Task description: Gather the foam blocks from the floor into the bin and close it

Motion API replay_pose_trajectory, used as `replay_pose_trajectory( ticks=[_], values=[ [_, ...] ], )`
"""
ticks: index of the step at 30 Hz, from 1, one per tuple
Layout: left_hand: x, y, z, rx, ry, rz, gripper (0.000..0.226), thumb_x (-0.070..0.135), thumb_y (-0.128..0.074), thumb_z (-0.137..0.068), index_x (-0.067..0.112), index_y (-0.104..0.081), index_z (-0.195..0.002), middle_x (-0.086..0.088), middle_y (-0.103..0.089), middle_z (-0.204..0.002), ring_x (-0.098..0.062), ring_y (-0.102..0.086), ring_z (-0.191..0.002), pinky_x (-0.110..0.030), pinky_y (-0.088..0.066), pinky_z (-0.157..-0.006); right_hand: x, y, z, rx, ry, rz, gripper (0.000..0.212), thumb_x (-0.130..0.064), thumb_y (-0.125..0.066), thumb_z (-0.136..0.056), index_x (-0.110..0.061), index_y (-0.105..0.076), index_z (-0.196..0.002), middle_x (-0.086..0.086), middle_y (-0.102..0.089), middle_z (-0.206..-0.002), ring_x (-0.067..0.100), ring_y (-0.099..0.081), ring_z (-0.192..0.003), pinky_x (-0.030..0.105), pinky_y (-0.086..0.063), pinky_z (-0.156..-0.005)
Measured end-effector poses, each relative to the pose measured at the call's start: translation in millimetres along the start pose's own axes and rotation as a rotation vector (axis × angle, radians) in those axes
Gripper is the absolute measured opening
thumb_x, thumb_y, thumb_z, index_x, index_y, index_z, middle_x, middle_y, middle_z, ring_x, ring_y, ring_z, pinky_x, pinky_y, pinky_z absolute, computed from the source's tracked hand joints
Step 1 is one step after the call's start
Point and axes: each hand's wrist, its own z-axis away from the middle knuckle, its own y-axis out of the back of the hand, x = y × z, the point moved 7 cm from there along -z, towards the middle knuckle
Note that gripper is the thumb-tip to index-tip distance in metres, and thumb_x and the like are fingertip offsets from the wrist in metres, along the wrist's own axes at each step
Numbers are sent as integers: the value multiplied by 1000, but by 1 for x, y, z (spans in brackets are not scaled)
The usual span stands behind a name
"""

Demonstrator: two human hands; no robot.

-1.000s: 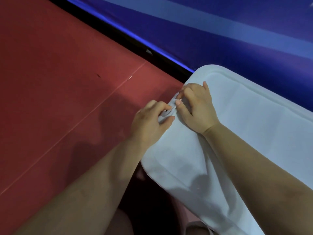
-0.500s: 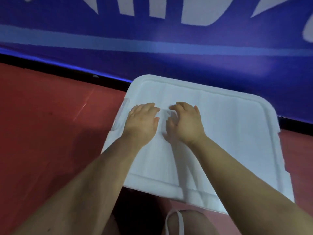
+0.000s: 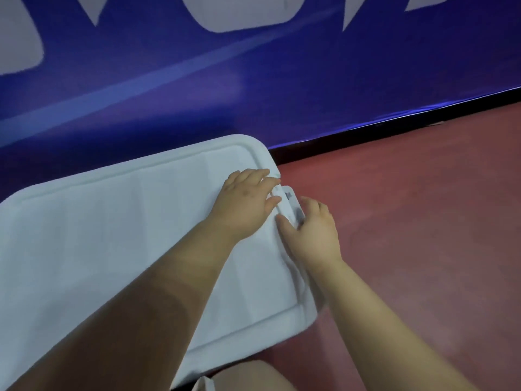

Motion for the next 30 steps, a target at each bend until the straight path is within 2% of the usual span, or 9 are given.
replay_pose_trajectory(
  ticks=[4, 6, 8, 12, 17, 20, 22, 26, 30],
  values=[
    [12, -22, -19, -47, 37, 36, 43, 43, -42, -96, 28, -45, -137, 4, -31, -151, -16, -24, -140, -32, -19, -114, 28, -16, -2, -230, -358, -382, 104, -62, -69, -68, -13, -22, -147, -2, -44, -140, 14, -49, -124, 26, -43, -89],
    [13, -29, -21, -33, 77, 44, 48, 47, -47, -93, 26, -48, -136, 3, -33, -149, -18, -24, -138, -32, -25, -111, 30, -17, -4, -239, -371, -462, 81, -55, -73, -67, -11, -46, -129, -8, -57, -106, 12, -58, -95, 16, -41, -66],
    [12, -30, -24, 38, 119, 82, 51, 49, -52, -90, 23, -49, -133, 3, -39, -144, -19, -29, -133, -31, -30, -109, 25, -5, -5, -69, -227, -428, 47, -46, -77, -66, -19, -57, -99, -12, -55, -89, 9, -56, -77, 16, -40, -56],
    [5, -24, -30, 189, 266, 247, 52, 45, -63, -84, 16, -52, -125, 0, -49, -129, -20, -44, -119, -29, -39, -96, 8, 6, 5, 19, -26, -369, 37, -36, -76, -74, -21, -60, -103, -9, -52, -99, 3, -56, -83, 17, -47, -69],
    [-1, -25, -28, 197, 331, 345, 39, 26, -64, -82, 16, -55, -119, 1, -50, -125, -17, -50, -115, -23, -37, -89, 3, 5, 1, 35, 43, -263, 25, -33, -72, -79, -19, -60, -95, -8, -49, -95, 9, -56, -82, 23, -44, -64],
    [-5, -25, -24, 136, 280, 406, 38, 21, -60, -87, 18, -55, -124, 3, -46, -136, -17, -49, -122, -24, -37, -97, -2, 5, 1, 47, 95, -130, 25, -33, -68, -82, -18, -61, -100, -7, -49, -98, 15, -56, -88, 28, -46, -66],
    [-7, -23, -16, 32, 225, 439, 47, 26, -58, -91, 23, -45, -137, 6, -34, -150, -15, -37, -135, -26, -28, -109, -11, 7, 3, 54, 137, -51, 32, -35, -67, -82, -18, -60, -108, -4, -52, -107, 19, -56, -94, 32, -48, -73],
    [-30, -5, 8, -15, 207, 86, 53, 34, -42, -99, 25, -26, -148, 2, -16, -159, -18, -16, -146, -33, -8, -119, -54, -2, 8, 24, 351, 244, 49, -35, -63, -83, -15, -54, -127, 7, -53, -127, 27, -50, -117, 45, -36, -104],
    [-64, 35, 40, 22, 227, -99, 48, 32, -39, -100, 24, -30, -146, 0, -28, -155, -20, -24, -144, -38, -4, -119, -115, -17, 20, -175, 401, 527, 46, -36, -52, -91, -17, -46, -133, 5, -48, -133, 26, -42, -125, 35, -31, -103]
  ],
)
